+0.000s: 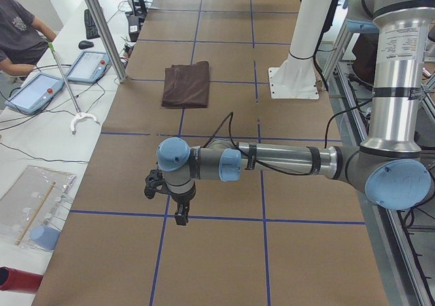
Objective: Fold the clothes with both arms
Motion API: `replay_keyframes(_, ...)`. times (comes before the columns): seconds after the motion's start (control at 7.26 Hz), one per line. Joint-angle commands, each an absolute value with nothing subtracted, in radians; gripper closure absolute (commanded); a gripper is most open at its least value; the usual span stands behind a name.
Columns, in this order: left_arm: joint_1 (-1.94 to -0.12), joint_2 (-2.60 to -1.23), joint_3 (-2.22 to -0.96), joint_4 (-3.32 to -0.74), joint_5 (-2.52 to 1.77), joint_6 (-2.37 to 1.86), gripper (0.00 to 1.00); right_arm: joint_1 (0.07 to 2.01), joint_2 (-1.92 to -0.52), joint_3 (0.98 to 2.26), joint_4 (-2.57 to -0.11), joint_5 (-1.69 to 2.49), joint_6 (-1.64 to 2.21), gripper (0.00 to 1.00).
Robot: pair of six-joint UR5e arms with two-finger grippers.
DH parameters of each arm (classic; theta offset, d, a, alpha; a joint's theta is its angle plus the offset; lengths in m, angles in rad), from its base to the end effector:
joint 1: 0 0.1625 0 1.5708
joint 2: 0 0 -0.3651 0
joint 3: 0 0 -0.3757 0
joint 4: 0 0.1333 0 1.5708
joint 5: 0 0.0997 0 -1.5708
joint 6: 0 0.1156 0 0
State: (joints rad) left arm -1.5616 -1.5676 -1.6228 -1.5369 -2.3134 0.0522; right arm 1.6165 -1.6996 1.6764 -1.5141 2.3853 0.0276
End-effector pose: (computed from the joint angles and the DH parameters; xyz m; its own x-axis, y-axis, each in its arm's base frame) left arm -0.0508 -0.4755 0.5929 0.7351 0.0690 -0.6744 -0.0476 0.9976 0.0502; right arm 0.0689 -0.4283 0.6092 0.6851 0.0346 0.7276 -0.0646 0.9978 0.0134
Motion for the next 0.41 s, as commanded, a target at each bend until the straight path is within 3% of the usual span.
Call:
replay_keyframes(0.0, -1.56, -1.578, -1.62, -1.537, -2.315, 0.052, 0.0, 1.617, -1.7, 1.677, -1.514, 2.385, 0.028, 0.0)
replay_keyframes(0.28, -1.562, -1.58, -1.614, -1.537, -2.313, 0.06, 0.0, 1.617, -1.701, 1.678, -1.514, 2.387, 0.029, 0.0)
